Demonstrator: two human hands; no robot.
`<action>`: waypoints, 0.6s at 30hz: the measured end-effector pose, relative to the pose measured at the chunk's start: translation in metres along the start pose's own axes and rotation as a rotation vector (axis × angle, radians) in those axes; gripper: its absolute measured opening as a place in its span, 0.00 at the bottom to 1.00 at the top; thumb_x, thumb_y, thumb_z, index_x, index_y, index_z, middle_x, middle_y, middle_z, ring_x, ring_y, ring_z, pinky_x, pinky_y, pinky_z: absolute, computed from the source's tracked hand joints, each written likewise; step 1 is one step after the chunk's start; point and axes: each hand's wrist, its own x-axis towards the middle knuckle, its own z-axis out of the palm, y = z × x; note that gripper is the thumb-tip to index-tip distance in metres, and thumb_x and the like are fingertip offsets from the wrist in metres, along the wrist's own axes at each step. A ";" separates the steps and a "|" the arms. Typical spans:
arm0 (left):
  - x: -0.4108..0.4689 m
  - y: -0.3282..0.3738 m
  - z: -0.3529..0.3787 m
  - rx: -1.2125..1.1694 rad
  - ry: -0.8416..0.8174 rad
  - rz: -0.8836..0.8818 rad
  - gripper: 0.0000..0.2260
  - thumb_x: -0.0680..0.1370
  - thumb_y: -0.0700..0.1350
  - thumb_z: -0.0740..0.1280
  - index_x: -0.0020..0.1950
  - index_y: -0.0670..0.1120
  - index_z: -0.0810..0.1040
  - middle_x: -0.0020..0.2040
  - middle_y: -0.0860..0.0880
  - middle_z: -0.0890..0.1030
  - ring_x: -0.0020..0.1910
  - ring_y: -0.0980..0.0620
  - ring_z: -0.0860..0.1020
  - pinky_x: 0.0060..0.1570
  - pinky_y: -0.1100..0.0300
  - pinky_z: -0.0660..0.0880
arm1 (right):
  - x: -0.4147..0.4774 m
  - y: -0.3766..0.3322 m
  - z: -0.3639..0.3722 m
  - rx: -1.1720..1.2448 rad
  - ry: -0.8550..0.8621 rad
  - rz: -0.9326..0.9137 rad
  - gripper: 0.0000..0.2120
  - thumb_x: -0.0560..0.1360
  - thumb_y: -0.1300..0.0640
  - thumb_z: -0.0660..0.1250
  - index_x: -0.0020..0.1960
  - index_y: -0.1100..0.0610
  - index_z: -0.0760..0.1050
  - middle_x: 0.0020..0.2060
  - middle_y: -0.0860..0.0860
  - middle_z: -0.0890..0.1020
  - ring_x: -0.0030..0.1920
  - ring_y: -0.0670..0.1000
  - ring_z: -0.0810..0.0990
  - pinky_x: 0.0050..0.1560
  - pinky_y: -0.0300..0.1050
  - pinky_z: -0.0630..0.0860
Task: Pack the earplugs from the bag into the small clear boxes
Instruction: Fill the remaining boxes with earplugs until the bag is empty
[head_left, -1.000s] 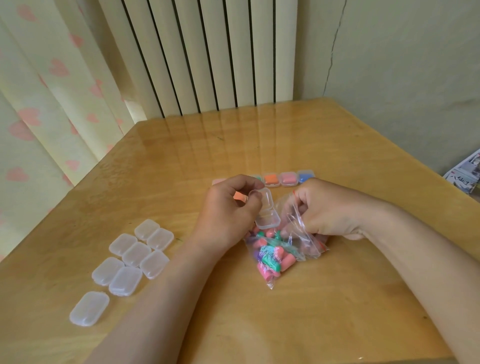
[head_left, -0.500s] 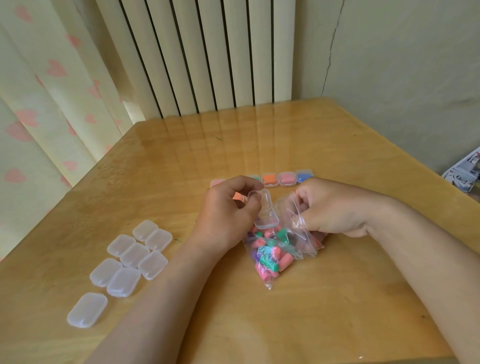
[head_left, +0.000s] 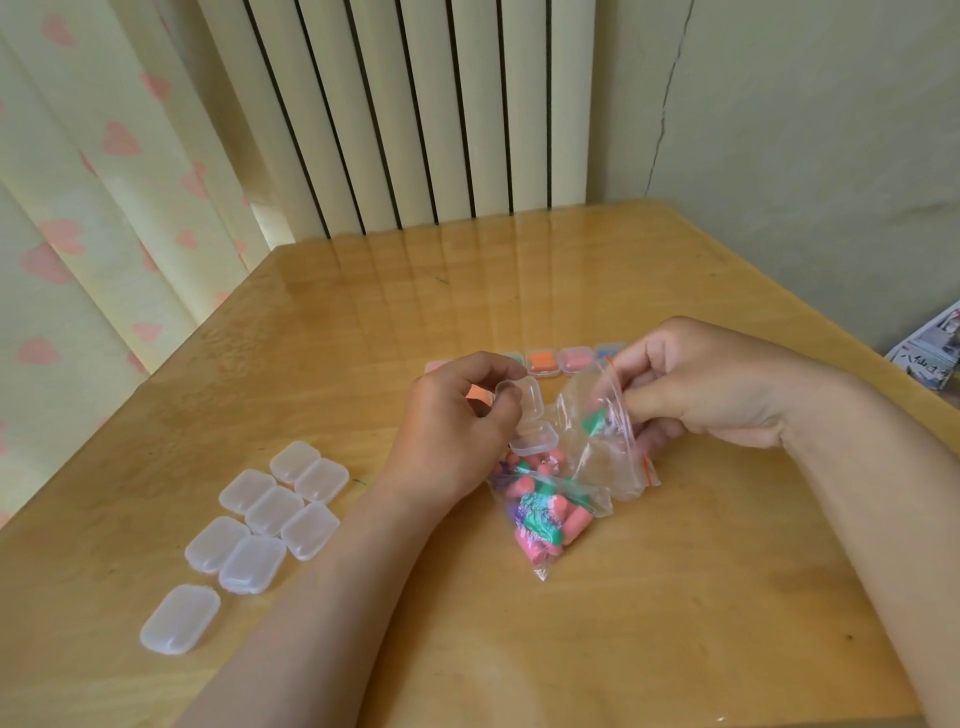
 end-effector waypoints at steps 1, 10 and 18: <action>0.000 -0.001 0.000 0.003 0.000 0.000 0.08 0.79 0.41 0.69 0.47 0.55 0.81 0.44 0.53 0.82 0.27 0.54 0.76 0.28 0.65 0.73 | 0.001 0.000 -0.002 0.022 0.038 -0.007 0.06 0.75 0.76 0.64 0.49 0.73 0.79 0.38 0.63 0.83 0.36 0.56 0.82 0.36 0.46 0.83; 0.002 -0.005 0.001 0.031 -0.009 0.021 0.07 0.79 0.41 0.69 0.49 0.53 0.82 0.37 0.61 0.81 0.28 0.54 0.75 0.30 0.64 0.74 | 0.011 -0.002 0.004 0.328 0.309 -0.192 0.12 0.76 0.72 0.61 0.40 0.62 0.79 0.36 0.62 0.79 0.32 0.54 0.77 0.33 0.46 0.78; 0.002 -0.005 0.002 0.066 -0.008 0.037 0.06 0.79 0.41 0.69 0.51 0.51 0.83 0.39 0.59 0.82 0.30 0.52 0.78 0.30 0.65 0.74 | 0.007 -0.005 0.006 0.473 0.342 -0.381 0.10 0.75 0.74 0.63 0.44 0.62 0.78 0.35 0.59 0.81 0.31 0.52 0.76 0.31 0.43 0.74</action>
